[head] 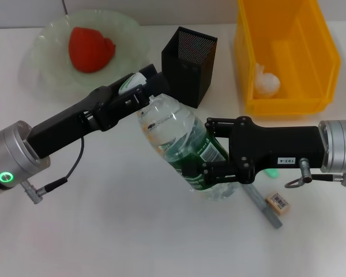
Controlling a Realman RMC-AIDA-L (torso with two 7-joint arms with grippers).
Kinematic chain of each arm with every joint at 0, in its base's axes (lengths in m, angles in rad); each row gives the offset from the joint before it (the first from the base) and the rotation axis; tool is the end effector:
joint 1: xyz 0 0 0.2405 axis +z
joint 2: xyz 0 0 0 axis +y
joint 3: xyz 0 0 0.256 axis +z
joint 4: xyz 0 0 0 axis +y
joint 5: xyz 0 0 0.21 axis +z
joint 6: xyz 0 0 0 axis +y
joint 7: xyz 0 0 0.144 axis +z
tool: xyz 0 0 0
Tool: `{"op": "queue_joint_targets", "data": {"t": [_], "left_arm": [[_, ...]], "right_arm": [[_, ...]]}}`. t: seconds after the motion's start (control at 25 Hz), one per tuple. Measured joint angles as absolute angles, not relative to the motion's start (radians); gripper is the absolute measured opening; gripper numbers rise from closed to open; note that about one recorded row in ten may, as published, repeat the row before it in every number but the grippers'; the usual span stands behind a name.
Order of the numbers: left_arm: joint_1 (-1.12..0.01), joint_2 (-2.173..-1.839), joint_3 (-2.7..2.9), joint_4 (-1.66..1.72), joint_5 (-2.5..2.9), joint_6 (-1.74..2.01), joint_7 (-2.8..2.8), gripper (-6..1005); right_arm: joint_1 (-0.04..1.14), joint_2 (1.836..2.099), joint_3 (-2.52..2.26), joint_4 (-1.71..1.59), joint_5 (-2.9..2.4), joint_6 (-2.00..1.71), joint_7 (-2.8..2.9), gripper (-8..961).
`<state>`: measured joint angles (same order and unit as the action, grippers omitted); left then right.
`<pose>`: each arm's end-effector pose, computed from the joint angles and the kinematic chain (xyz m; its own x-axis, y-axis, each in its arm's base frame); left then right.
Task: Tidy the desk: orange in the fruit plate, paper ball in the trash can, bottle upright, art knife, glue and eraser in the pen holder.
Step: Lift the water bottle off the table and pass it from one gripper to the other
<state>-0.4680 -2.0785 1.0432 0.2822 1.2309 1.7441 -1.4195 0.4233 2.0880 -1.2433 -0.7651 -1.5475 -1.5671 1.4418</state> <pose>-0.2310 0.2861 -0.0223 0.2434 0.4958 0.8337 0.5405 -0.7830 0.3078 0.2048 0.2970 -0.0371 0.7578 -0.3008 -0.5791 -0.3099 -0.9468 0.0862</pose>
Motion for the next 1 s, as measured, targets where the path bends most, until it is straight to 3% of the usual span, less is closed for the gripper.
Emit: {"op": "queue_joint_targets", "data": {"t": [0.08, 0.32, 1.0], "left_arm": [[-0.465, -2.078, 1.042, 0.282, 1.227, 1.745, -1.418, 680], [-0.461, -2.079, 1.05, 0.282, 1.22, 1.75, -1.385, 767], [-0.462, -2.08, 1.061, 0.273, 1.22, 1.751, -1.346, 759]], "right_arm": [[0.423, 2.088, -1.247, -0.764, -1.542, -1.566, 1.442, 768], [0.418, 2.089, -1.248, -0.762, -1.521, -1.566, 1.436, 768], [0.439, 2.088, -1.252, -0.725, -1.486, -1.566, 1.415, 769]]}}
